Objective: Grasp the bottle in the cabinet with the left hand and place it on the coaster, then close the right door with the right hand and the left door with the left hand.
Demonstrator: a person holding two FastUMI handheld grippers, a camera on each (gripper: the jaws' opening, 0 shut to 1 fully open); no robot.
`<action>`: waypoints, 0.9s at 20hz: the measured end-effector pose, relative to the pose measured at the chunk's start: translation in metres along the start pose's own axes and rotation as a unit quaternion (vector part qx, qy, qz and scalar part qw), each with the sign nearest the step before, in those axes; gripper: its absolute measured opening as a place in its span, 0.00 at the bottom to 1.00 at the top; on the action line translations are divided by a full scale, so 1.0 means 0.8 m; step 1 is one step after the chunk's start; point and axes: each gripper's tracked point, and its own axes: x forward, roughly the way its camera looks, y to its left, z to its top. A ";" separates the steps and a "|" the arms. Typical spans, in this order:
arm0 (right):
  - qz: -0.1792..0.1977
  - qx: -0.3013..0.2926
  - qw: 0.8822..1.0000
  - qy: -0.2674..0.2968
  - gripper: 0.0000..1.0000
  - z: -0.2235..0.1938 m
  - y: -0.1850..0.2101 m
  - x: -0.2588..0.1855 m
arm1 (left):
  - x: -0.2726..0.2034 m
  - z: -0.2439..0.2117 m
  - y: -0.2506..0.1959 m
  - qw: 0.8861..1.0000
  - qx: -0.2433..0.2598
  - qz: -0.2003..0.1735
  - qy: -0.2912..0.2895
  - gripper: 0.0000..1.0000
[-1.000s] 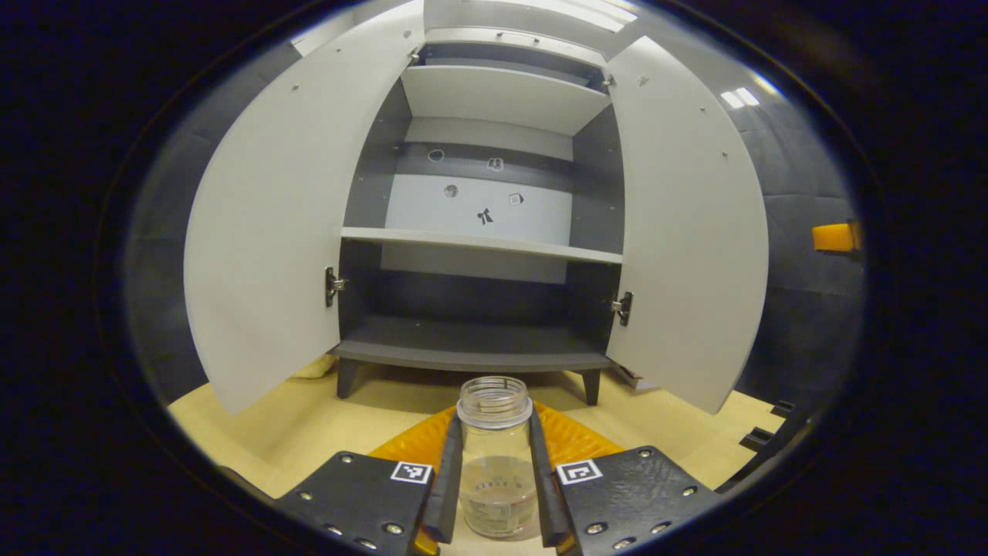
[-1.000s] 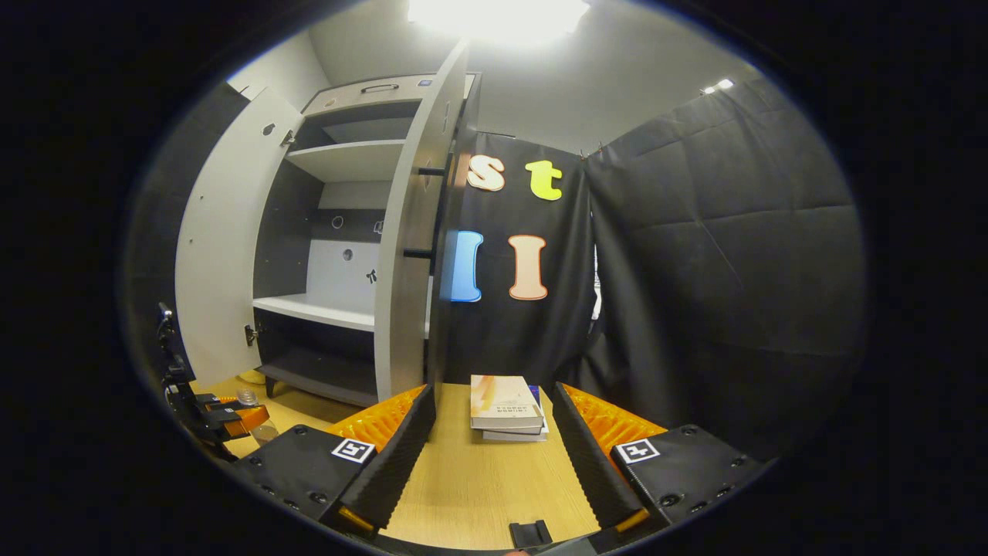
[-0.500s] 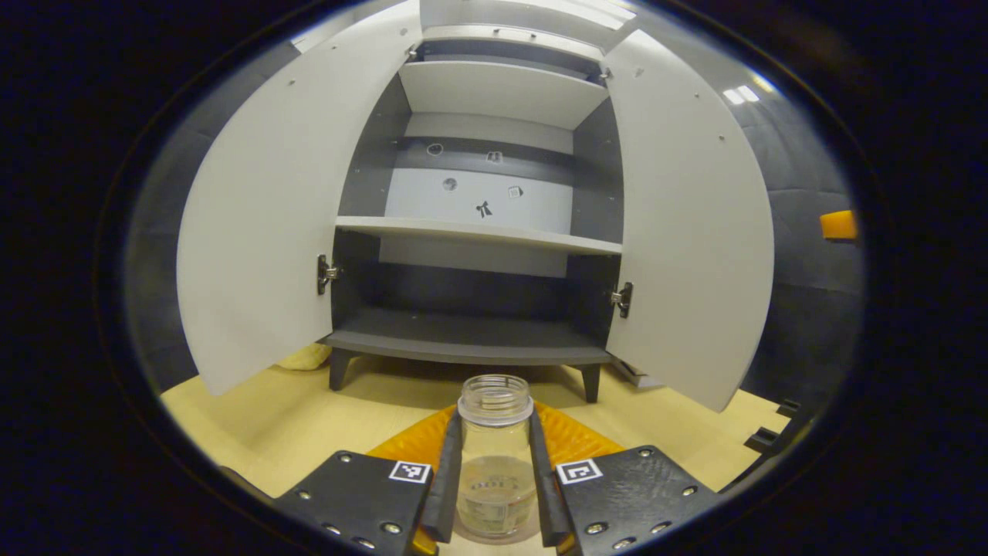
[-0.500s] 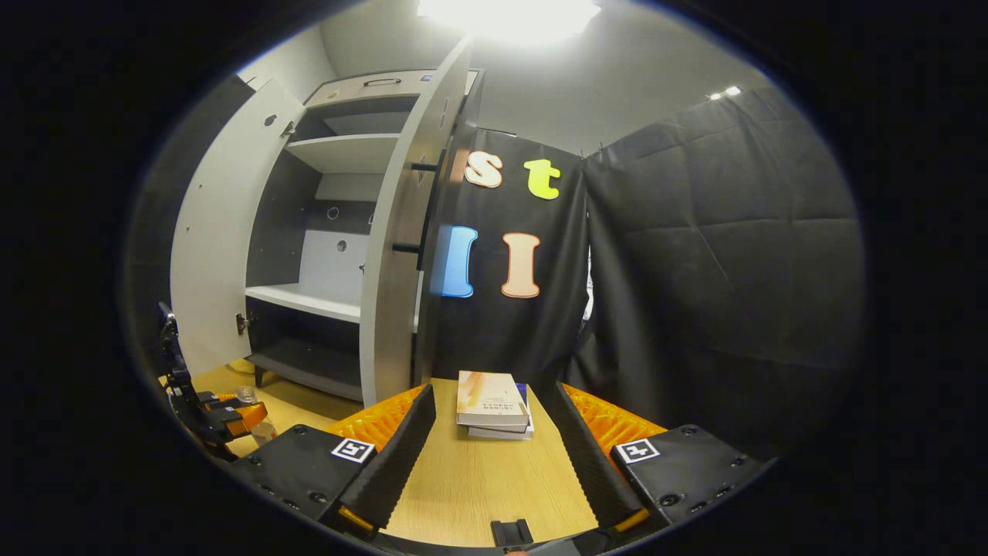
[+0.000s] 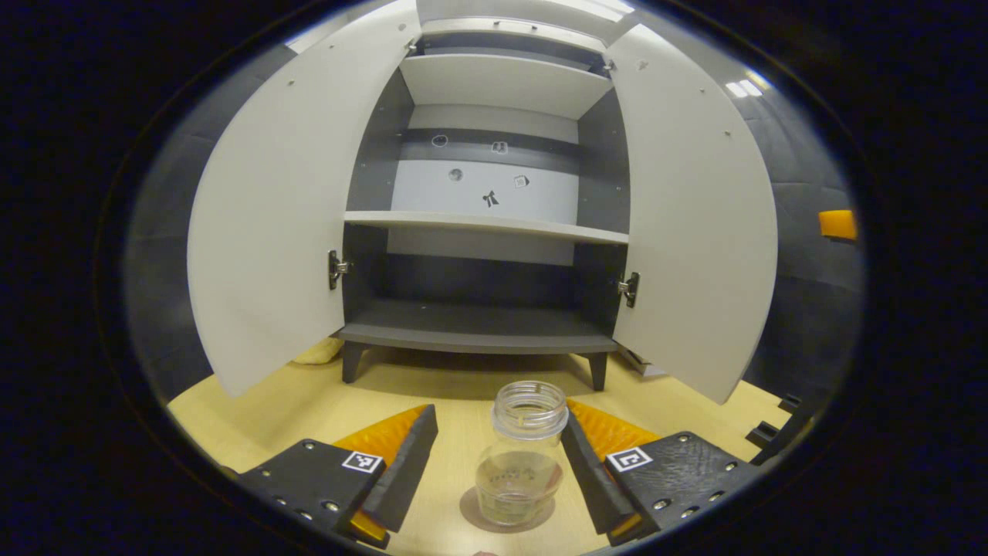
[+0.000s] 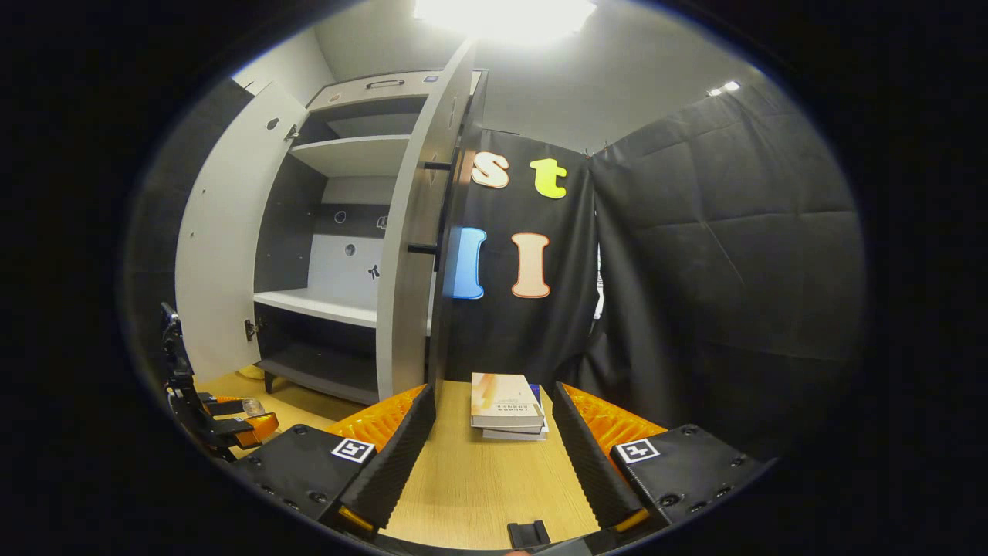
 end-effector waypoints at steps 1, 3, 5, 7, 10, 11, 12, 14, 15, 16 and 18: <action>0.001 0.000 1.000 -0.003 0.98 0.004 0.000 0.002 | -0.004 0.008 -0.001 1.000 0.003 -0.001 -0.004 0.89; 0.000 0.002 1.000 -0.013 0.98 0.014 -0.001 0.007 | -0.017 0.028 -0.006 1.000 0.004 -0.006 -0.012 0.89; 0.002 0.011 1.000 -0.019 0.98 0.024 -0.004 0.014 | -0.029 0.050 -0.014 1.000 0.004 -0.014 -0.024 0.89; 0.002 0.018 0.999 -0.027 0.98 0.037 -0.010 0.022 | -0.046 0.073 -0.017 0.999 0.005 -0.016 -0.034 0.89; 0.001 0.023 0.999 -0.036 0.98 0.060 -0.022 0.038 | -0.071 0.114 -0.009 0.998 0.015 -0.003 -0.053 0.89; 0.000 0.020 0.999 -0.038 0.98 0.068 -0.026 0.044 | -0.074 0.124 -0.004 0.998 0.019 0.004 -0.059 0.89; -0.003 0.018 0.999 -0.041 0.98 0.077 -0.032 0.050 | -0.084 0.136 0.004 0.998 0.023 0.013 -0.064 0.89; -0.010 0.019 0.999 -0.048 0.97 0.095 -0.041 0.061 | -0.104 0.157 0.025 0.997 0.024 0.030 -0.074 0.89; -0.015 0.021 0.998 -0.052 0.98 0.104 -0.045 0.068 | -0.113 0.163 0.038 0.996 0.023 0.039 -0.076 0.89; -0.020 0.022 0.998 -0.053 0.96 0.111 -0.049 0.075 | -0.123 0.170 0.052 0.996 0.022 0.048 -0.077 0.90; -0.033 0.017 0.998 -0.059 0.96 0.131 -0.059 0.090 | -0.139 0.179 0.084 0.994 0.021 0.071 -0.078 0.89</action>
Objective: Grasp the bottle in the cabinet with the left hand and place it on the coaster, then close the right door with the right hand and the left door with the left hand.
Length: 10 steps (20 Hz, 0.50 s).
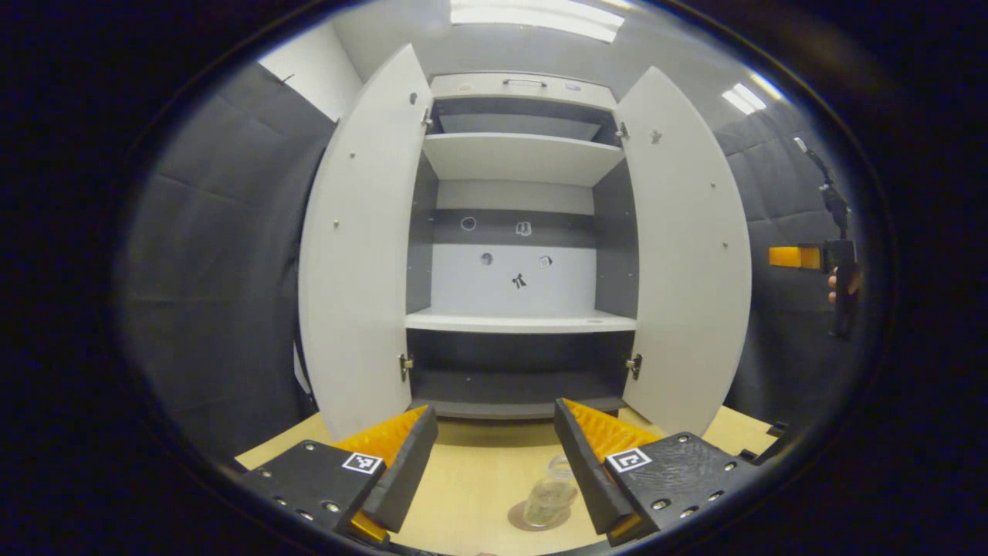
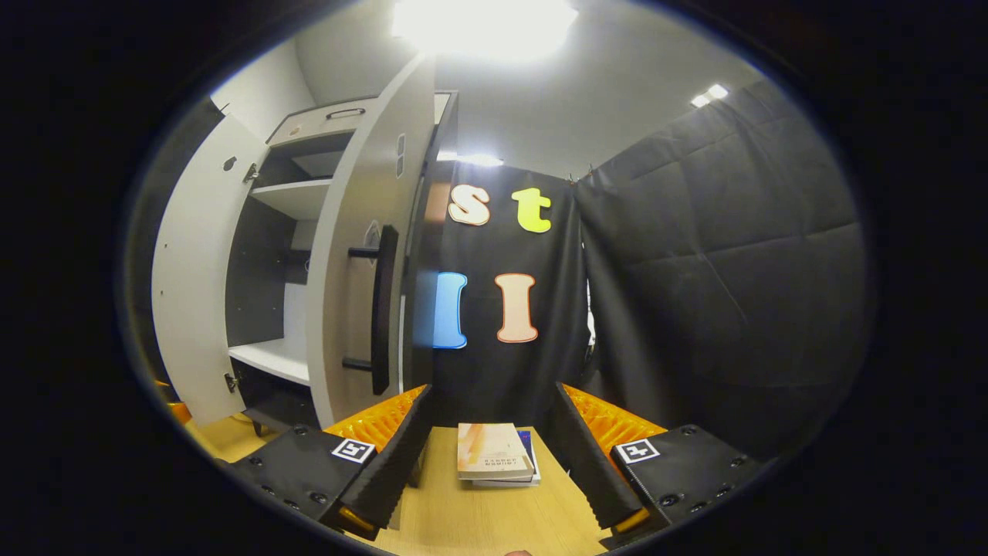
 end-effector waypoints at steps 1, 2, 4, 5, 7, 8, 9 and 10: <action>-0.008 -0.002 1.000 -0.003 0.97 0.010 -0.004 0.009 | -0.004 0.004 0.016 1.000 0.000 0.012 -0.001 0.89; -0.013 -0.002 1.000 -0.005 0.97 0.021 -0.004 0.018 | -0.014 0.005 0.036 1.000 -0.001 0.024 -0.003 0.89; -0.019 0.001 1.000 -0.009 0.96 0.040 0.003 0.035 | -0.021 0.008 0.070 0.999 0.001 0.047 -0.001 0.89; -0.028 0.002 0.999 -0.016 0.98 0.051 0.006 0.042 | -0.023 0.008 0.088 0.998 0.000 0.056 0.001 0.89; -0.041 0.003 0.999 -0.025 0.96 0.063 0.017 0.047 | -0.035 0.009 0.121 0.998 -0.003 0.070 0.001 0.90; -0.046 0.002 0.999 -0.027 0.96 0.066 0.024 0.048 | -0.039 0.011 0.138 0.997 -0.005 0.077 0.000 0.90; -0.062 -0.006 0.998 -0.027 0.95 0.068 0.024 0.044 | -0.043 0.012 0.158 0.996 -0.006 0.085 -0.001 0.90; -0.075 -0.015 0.997 -0.031 0.91 0.069 0.021 0.044 | -0.043 0.014 0.171 0.996 -0.006 0.089 -0.003 0.89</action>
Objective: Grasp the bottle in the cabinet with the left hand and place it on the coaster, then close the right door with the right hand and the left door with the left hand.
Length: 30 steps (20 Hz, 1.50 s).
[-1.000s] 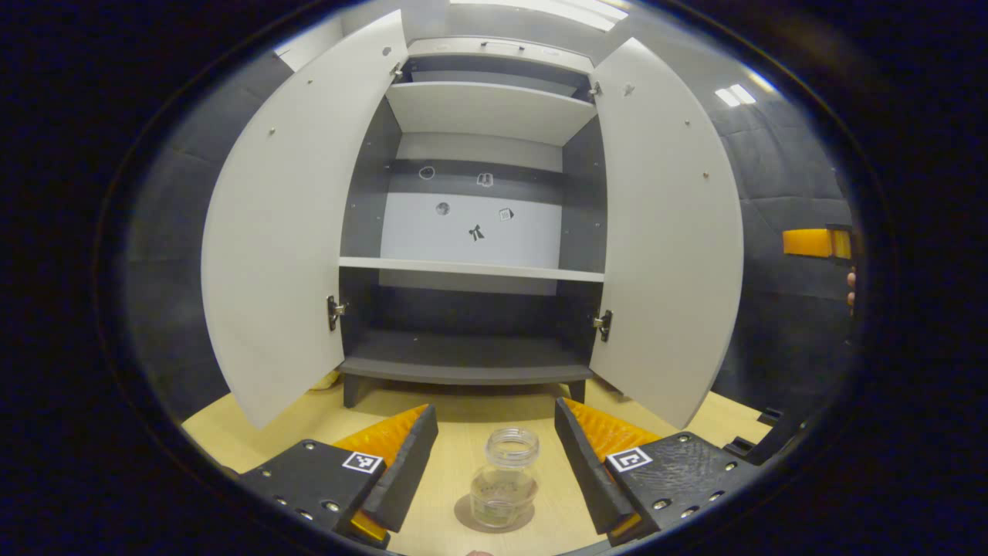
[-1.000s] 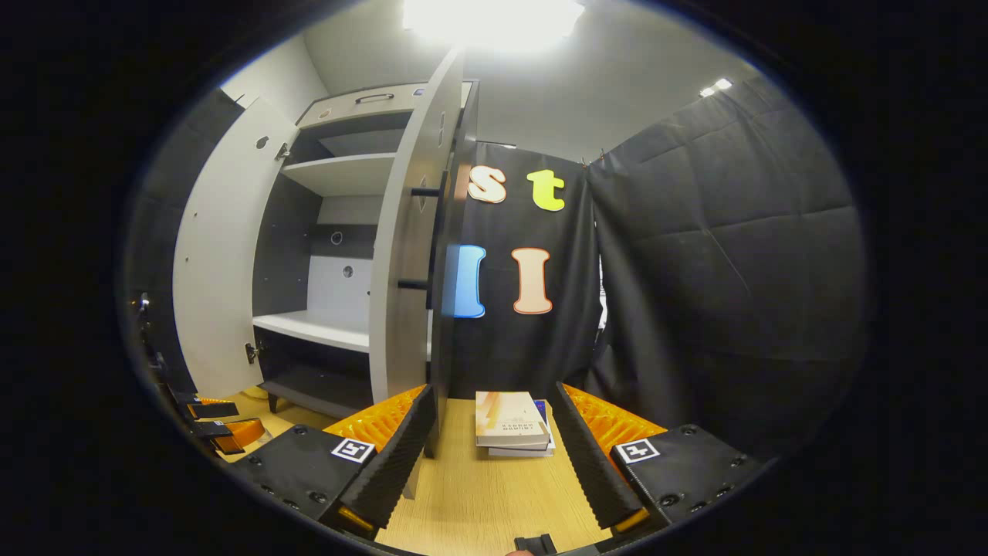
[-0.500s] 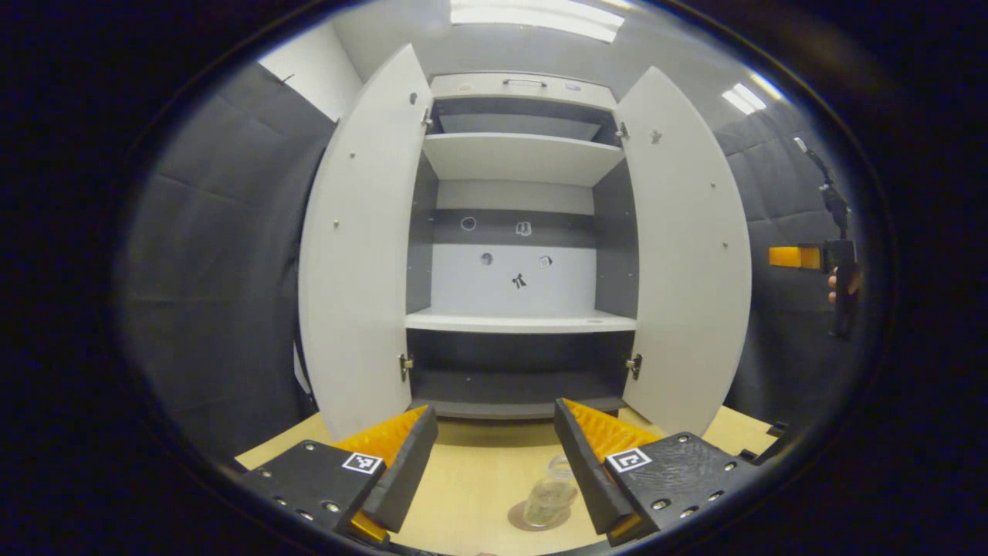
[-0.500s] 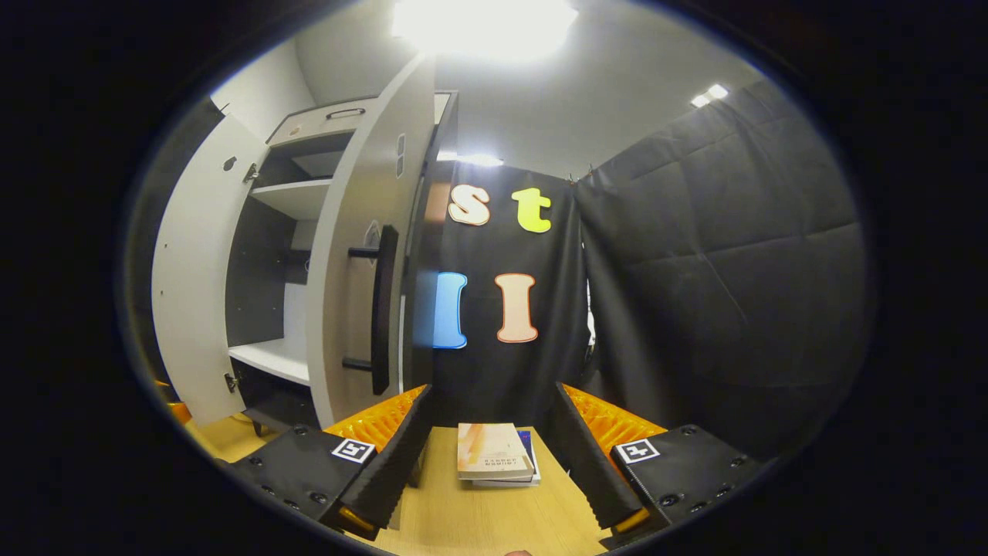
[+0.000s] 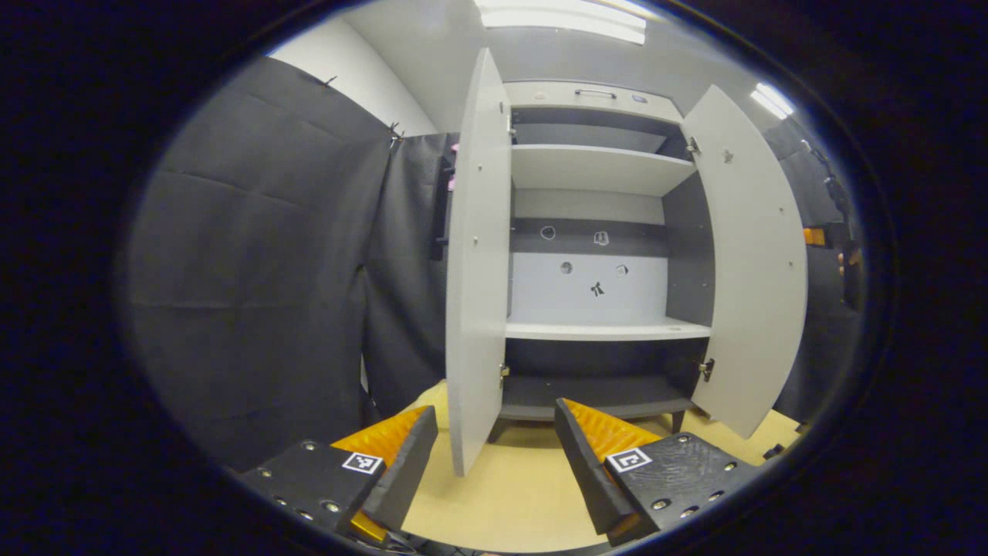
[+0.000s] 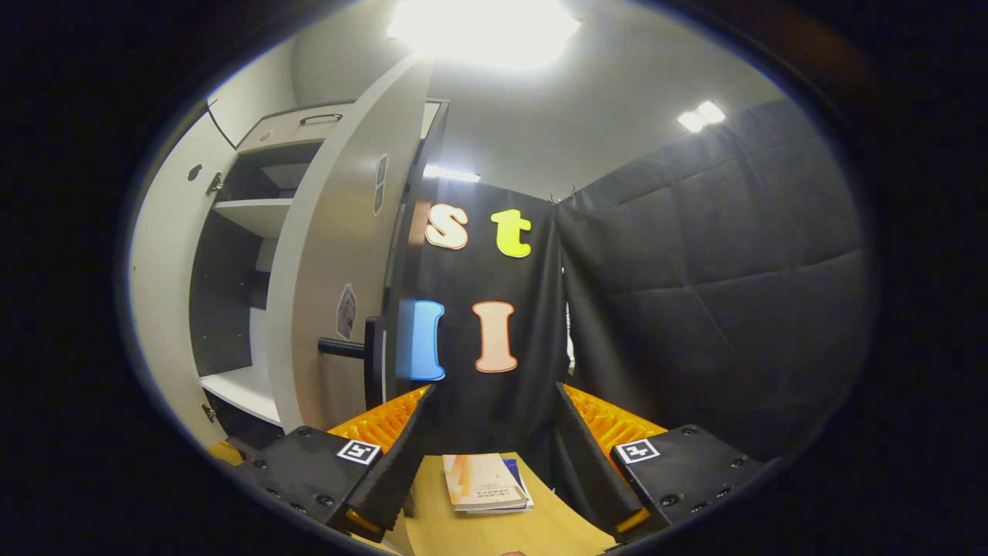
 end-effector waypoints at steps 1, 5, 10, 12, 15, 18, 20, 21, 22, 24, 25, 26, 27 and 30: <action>-0.004 -0.001 1.000 0.000 0.91 0.002 0.003 -0.002 | 0.003 0.000 0.016 1.000 0.002 0.006 -0.001 0.90; 0.002 0.018 1.000 0.009 0.94 0.001 0.018 -0.010 | 0.018 0.002 0.063 1.000 0.004 0.017 0.000 0.90; -0.005 0.012 1.000 0.011 0.94 0.004 0.036 -0.022 | 0.033 0.003 0.095 1.000 -0.008 0.013 -0.008 0.90; -0.003 0.008 1.000 0.011 0.94 0.006 0.047 -0.027 | 0.037 -0.003 0.107 1.000 -0.007 0.014 -0.006 0.90; 0.010 0.006 1.000 0.010 0.94 0.010 0.073 -0.033 | 0.041 -0.006 0.122 1.000 -0.014 0.011 -0.005 0.89; 0.020 0.009 1.000 0.004 0.94 0.013 0.098 -0.038 | 0.045 -0.009 0.140 1.000 -0.015 0.013 -0.004 0.89; 0.022 0.006 1.000 -0.001 0.94 0.016 0.110 -0.040 | 0.048 -0.008 0.153 1.000 -0.011 0.015 -0.004 0.90; 0.024 0.005 1.000 -0.001 0.94 0.016 0.117 -0.040 | 0.048 -0.009 0.159 1.000 -0.009 0.017 -0.006 0.90; 0.029 0.006 1.000 -0.001 0.94 0.016 0.126 -0.041 | 0.049 -0.008 0.165 1.000 -0.006 0.018 -0.008 0.90; 0.037 0.008 0.999 -0.003 0.94 0.017 0.143 -0.041 | 0.049 -0.010 0.175 1.000 -0.003 0.021 -0.009 0.90; 0.040 0.007 0.999 -0.005 0.94 0.018 0.150 -0.040 | 0.047 -0.010 0.179 1.000 -0.003 0.022 -0.009 0.90; 0.040 0.007 0.999 -0.010 0.94 0.022 0.157 -0.039 | 0.046 -0.010 0.185 1.000 -0.003 0.024 -0.009 0.90; 0.041 0.005 0.999 -0.016 0.94 0.026 0.163 -0.039 | 0.046 -0.011 0.190 1.000 -0.004 0.026 -0.008 0.90; 0.047 -0.002 0.999 -0.022 0.94 0.028 0.183 -0.037 | 0.041 -0.014 0.210 0.999 -0.001 0.038 -0.006 0.90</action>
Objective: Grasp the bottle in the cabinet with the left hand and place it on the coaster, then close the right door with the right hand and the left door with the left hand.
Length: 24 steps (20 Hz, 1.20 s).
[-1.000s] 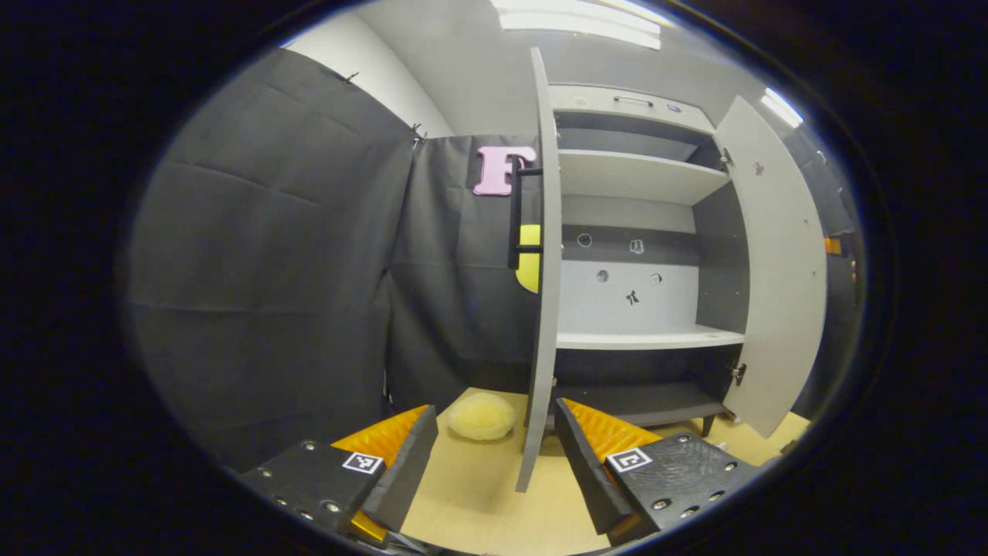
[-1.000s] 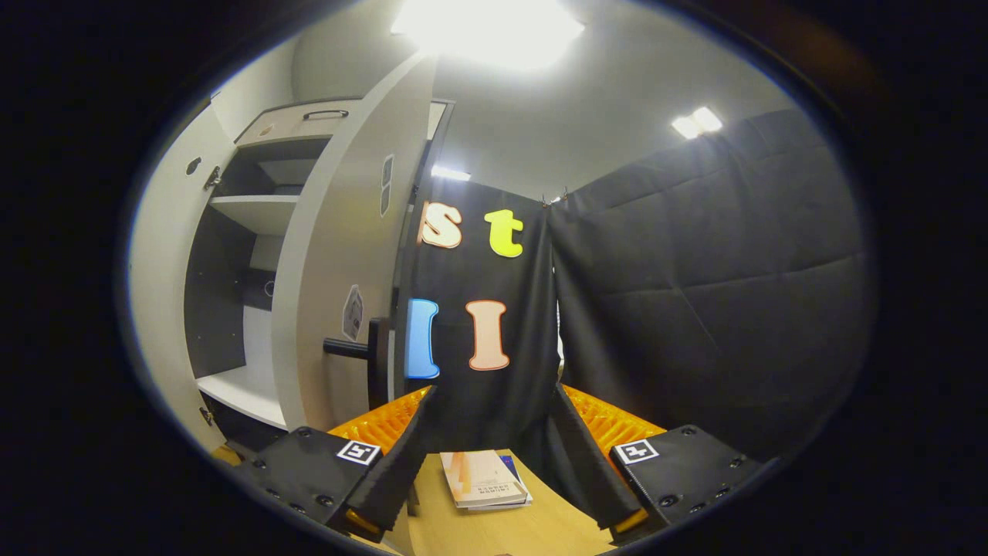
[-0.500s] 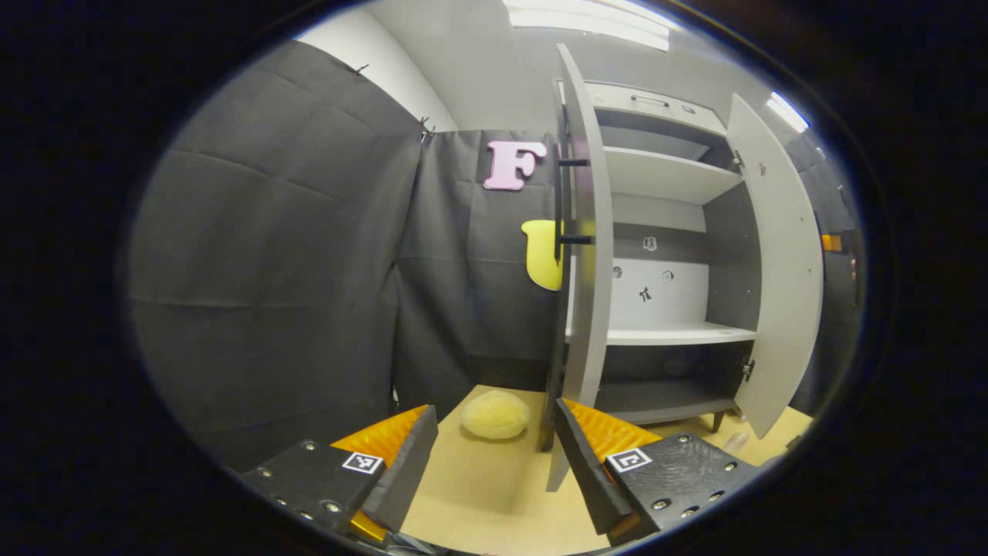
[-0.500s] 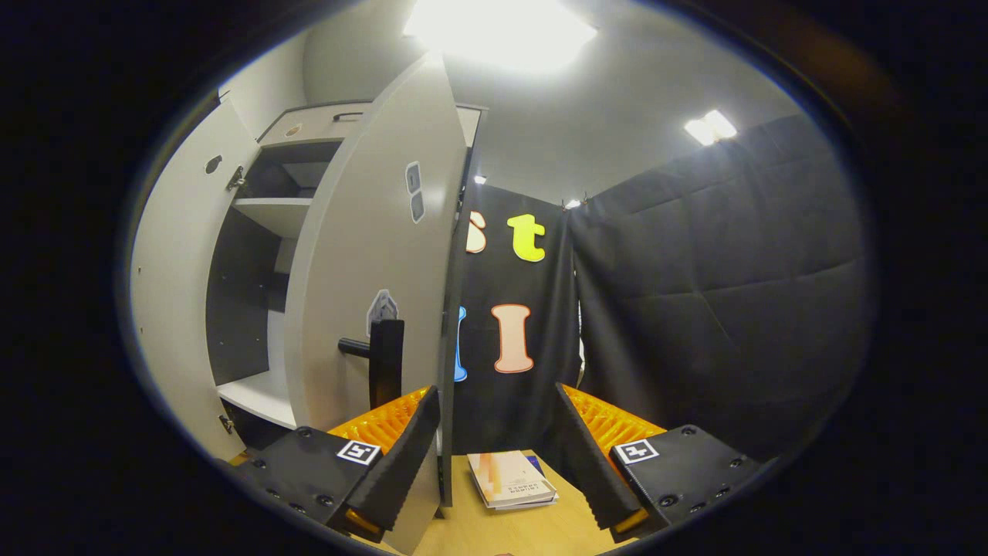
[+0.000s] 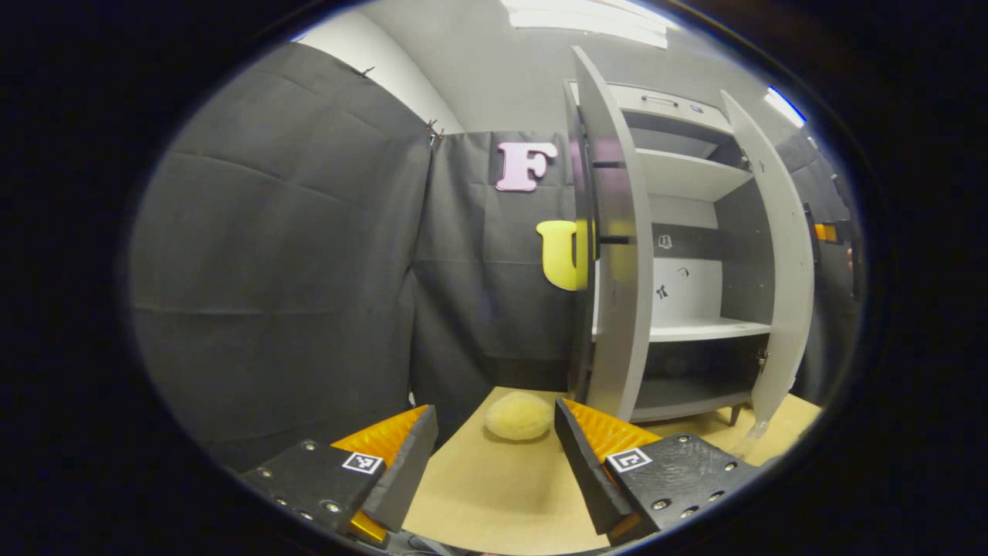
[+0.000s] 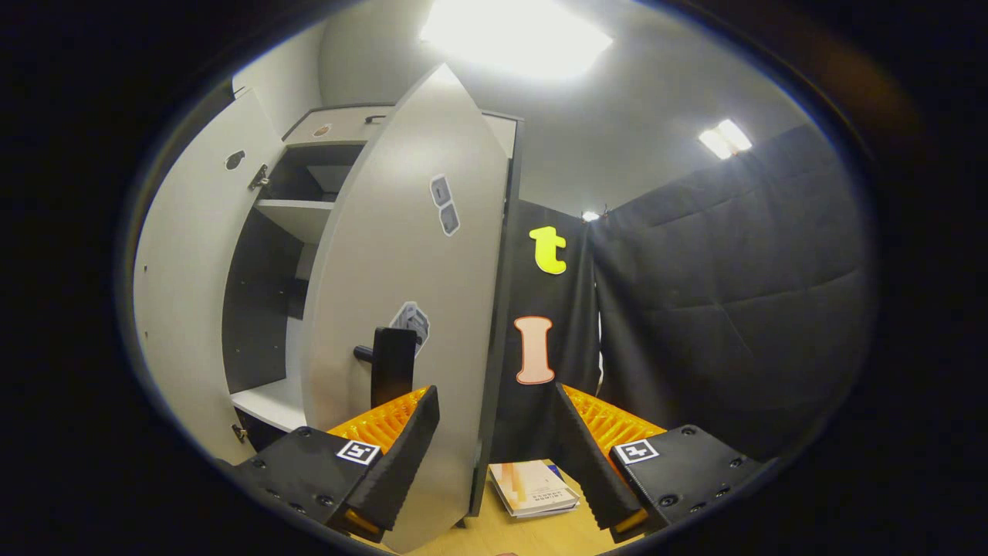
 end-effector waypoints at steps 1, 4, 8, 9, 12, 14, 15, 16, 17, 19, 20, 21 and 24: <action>0.005 0.001 1.000 0.000 0.94 0.000 0.008 0.001 | 0.001 0.001 -0.001 1.000 -0.001 0.004 0.000 0.90; 0.020 0.009 1.000 0.001 0.94 0.000 0.029 0.006 | -0.002 0.004 0.009 1.000 -0.007 0.014 -0.001 0.90; 0.043 0.009 0.999 0.009 0.92 -0.010 0.060 0.013 | -0.008 -0.004 0.032 1.000 -0.007 0.024 -0.001 0.90; 0.048 0.010 0.999 0.012 0.95 -0.013 0.067 0.015 | -0.006 -0.005 0.033 1.000 -0.008 0.025 0.000 0.90; 0.057 0.003 0.998 0.023 0.94 -0.025 0.081 0.020 | -0.009 -0.004 0.037 1.000 -0.009 0.027 0.001 0.90; 0.062 0.005 0.998 0.030 0.94 -0.032 0.084 0.021 | -0.012 -0.002 0.041 0.999 -0.005 0.032 0.005 0.90; 0.063 0.010 0.997 0.033 0.94 -0.035 0.084 0.021 | -0.010 0.001 0.040 0.999 -0.002 0.034 0.007 0.90; 0.066 0.017 0.997 0.034 0.95 -0.037 0.084 0.019 | -0.009 0.006 0.041 0.999 0.000 0.034 0.008 0.90; 0.075 0.026 0.996 0.033 0.96 -0.037 0.087 0.016 | -0.007 0.011 0.042 0.999 -0.001 0.034 0.007 0.90; 0.097 0.044 0.994 0.029 0.96 -0.038 0.094 0.005 | 0.002 0.027 0.043 0.999 -0.006 0.032 0.007 0.90; 0.103 0.046 0.993 0.028 0.95 -0.041 0.092 0.001 | 0.012 0.036 0.043 0.999 -0.008 0.030 0.011 0.89; 0.103 0.043 0.993 0.027 0.96 -0.043 0.088 -0.004 | 0.019 0.047 0.042 1.000 -0.009 0.027 0.012 0.90; 0.093 0.017 0.995 0.033 0.97 -0.061 0.071 -0.020 | 0.042 0.089 0.043 1.000 -0.008 0.021 0.004 0.90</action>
